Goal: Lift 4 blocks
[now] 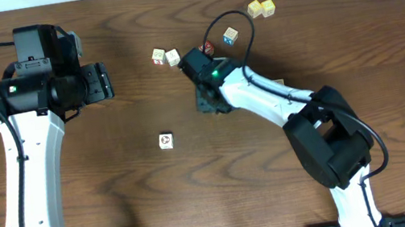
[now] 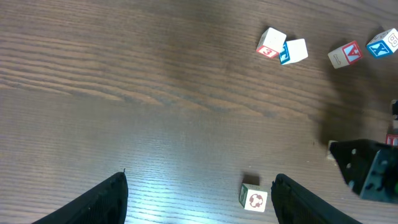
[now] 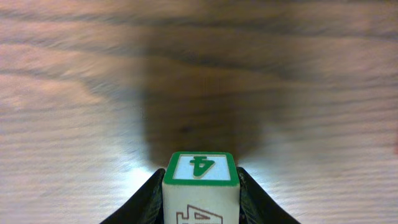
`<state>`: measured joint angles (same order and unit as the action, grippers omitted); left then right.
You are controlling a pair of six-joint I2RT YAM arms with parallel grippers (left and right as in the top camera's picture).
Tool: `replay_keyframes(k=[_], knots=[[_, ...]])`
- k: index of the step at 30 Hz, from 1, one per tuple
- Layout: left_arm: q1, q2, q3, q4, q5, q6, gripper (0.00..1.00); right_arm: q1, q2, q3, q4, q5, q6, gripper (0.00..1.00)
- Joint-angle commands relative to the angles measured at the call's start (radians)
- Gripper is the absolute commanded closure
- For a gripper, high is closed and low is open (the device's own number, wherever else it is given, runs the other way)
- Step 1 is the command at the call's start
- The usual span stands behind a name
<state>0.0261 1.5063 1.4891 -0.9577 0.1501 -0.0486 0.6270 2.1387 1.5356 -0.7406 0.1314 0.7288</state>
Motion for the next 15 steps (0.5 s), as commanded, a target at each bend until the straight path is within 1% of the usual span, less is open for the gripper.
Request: replay_keyframes(k=[1,6,15], knots=[[0.003,0.0,0.014,0.001,-0.009,0.002,0.26,-0.039,0.007,-0.008,-0.004,0.018,-0.071,0.67],[0.003,0.0,0.014,0.001,-0.009,0.002,0.26,-0.089,0.007,-0.008,-0.007,0.017,-0.107,0.67],[0.003,0.0,0.014,0.001,-0.009,0.002,0.26,-0.132,0.007,-0.008,-0.022,0.014,-0.117,0.68]])
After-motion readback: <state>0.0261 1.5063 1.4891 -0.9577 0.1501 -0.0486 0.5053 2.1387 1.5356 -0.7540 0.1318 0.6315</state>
